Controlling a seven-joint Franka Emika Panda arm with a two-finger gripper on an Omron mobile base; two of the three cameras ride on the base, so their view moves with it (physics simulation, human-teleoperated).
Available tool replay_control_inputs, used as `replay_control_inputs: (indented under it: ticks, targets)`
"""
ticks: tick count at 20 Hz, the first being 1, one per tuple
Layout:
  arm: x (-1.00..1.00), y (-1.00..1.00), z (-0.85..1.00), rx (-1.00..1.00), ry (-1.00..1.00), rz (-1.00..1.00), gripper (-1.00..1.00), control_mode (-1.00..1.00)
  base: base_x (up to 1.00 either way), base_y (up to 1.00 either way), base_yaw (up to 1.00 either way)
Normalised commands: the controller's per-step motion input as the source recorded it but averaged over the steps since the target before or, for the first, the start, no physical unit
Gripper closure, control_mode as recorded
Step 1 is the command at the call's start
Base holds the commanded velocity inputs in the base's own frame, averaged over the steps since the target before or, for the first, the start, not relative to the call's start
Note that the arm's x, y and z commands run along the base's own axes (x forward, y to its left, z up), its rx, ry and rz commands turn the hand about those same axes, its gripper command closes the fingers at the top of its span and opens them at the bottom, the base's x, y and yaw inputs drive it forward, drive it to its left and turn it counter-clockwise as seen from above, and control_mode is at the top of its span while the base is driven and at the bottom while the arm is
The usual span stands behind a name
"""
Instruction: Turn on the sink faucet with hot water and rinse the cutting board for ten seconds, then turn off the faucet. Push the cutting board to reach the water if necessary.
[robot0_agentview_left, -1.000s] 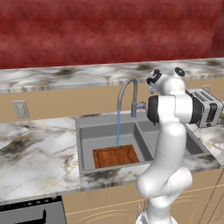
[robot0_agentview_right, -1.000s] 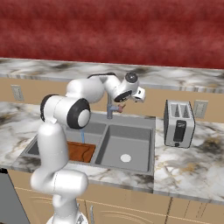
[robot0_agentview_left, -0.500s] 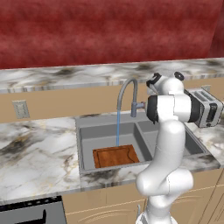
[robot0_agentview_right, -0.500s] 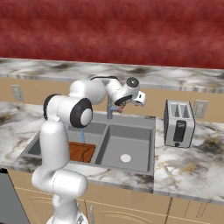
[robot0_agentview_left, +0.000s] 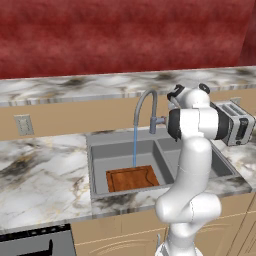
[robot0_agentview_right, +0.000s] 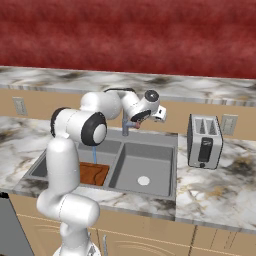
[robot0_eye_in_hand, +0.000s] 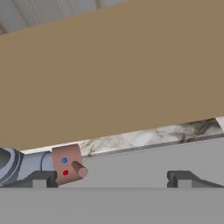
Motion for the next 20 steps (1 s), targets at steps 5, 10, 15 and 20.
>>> replay_control_inputs:
  ticks: [5, 10, 15, 20]
  targets:
    - [0.00, 0.00, 0.00, 0.00, 0.00, 0.00, -1.00, -1.00, 0.00, 0.00, 0.00]
    - [0.00, 0.00, 0.00, 0.00, 0.00, 0.00, -1.00, -1.00, 0.00, 0.00, 0.00]
    - [0.00, 0.00, 0.00, 0.00, 0.00, 0.00, -1.00, -1.00, 0.00, 0.00, 0.00]
    - [0.00, 0.00, 0.00, 0.00, 0.00, 0.00, -1.00, -1.00, 0.00, 0.00, 0.00]
